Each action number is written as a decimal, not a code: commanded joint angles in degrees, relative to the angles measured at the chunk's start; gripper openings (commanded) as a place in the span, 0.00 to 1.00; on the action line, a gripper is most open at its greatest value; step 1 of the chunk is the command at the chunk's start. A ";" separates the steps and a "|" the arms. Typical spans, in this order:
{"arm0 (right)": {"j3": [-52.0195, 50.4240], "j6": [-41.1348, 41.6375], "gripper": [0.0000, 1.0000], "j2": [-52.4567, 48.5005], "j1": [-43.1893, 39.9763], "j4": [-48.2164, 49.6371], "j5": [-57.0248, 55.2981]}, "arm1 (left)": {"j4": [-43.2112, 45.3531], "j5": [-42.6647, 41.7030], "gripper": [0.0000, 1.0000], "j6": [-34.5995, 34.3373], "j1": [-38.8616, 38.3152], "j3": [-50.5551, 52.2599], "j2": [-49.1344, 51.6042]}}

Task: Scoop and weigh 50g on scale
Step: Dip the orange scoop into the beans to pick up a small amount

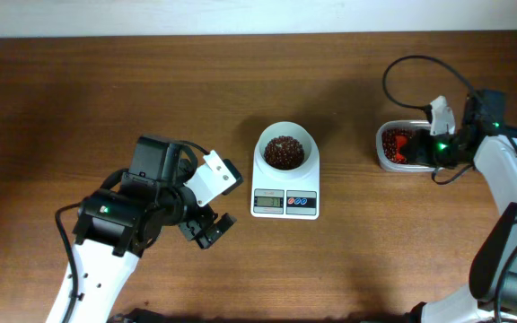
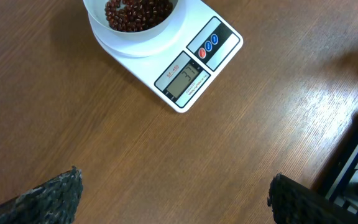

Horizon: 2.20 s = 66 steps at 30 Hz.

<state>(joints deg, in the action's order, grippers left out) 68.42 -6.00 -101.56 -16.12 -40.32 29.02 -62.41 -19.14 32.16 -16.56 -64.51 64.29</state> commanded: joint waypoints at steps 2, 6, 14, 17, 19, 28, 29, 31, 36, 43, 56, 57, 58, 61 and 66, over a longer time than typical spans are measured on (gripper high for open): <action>-1.40 0.48 0.04 -2.97 -3.74 -1.77 1.90 | -0.07 -1.03 0.99 1.09 0.22 -0.02 0.00; -1.40 0.50 0.04 -2.97 -6.99 -3.34 1.90 | -0.07 -1.03 0.99 1.09 0.22 -0.02 0.00; -1.40 0.94 0.04 -2.97 -12.11 -5.07 8.09 | -0.07 -1.03 0.99 1.09 0.22 -0.02 0.00; -1.40 0.94 0.04 -2.97 -13.33 -4.70 8.96 | -0.07 -1.03 0.99 1.09 0.22 -0.02 0.00; -1.40 0.94 0.04 -2.97 -13.97 -4.72 9.46 | -0.07 -1.03 0.99 1.09 0.22 -0.02 0.00; -1.40 0.96 0.04 -2.97 -14.73 -2.84 12.50 | -0.07 -1.03 0.99 1.09 0.22 -0.02 0.00; -1.40 0.98 0.04 -2.97 -14.73 -2.58 12.81 | -0.07 -1.03 0.99 1.09 0.22 -0.02 0.00; -1.40 1.90 0.04 -2.97 -14.73 -2.32 12.79 | -0.07 -1.03 0.99 1.09 0.22 -0.02 0.00; -1.40 2.01 0.04 -2.97 -14.73 -2.34 13.14 | -0.07 -1.03 0.99 1.09 0.22 -0.02 0.00; -1.38 1.99 0.04 -2.97 -15.17 -1.64 16.50 | -0.07 -1.03 0.99 1.09 0.22 -0.02 0.00; -1.38 1.99 0.04 -2.97 -18.51 -1.51 22.14 | -0.07 -1.03 0.99 1.09 0.22 -0.02 0.00; -1.38 1.97 0.04 -2.97 -18.51 -1.51 22.56 | -0.07 -1.03 0.99 1.09 0.22 -0.02 0.00; -1.38 1.97 0.04 -2.95 -18.51 -1.49 24.26 | -0.07 -1.03 0.99 1.09 0.22 -0.02 0.00; -1.38 1.97 0.04 -2.95 -18.51 -1.92 24.79 | -0.07 -1.03 0.99 1.09 0.22 -0.02 0.00; -1.38 1.97 0.04 -2.95 -18.51 -2.56 24.81 | -0.07 -1.03 0.99 1.09 0.22 -0.02 0.00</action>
<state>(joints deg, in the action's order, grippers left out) 67.59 -4.23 -103.79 -34.37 -42.81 51.79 -62.41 -19.14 32.16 -16.56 -64.51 64.29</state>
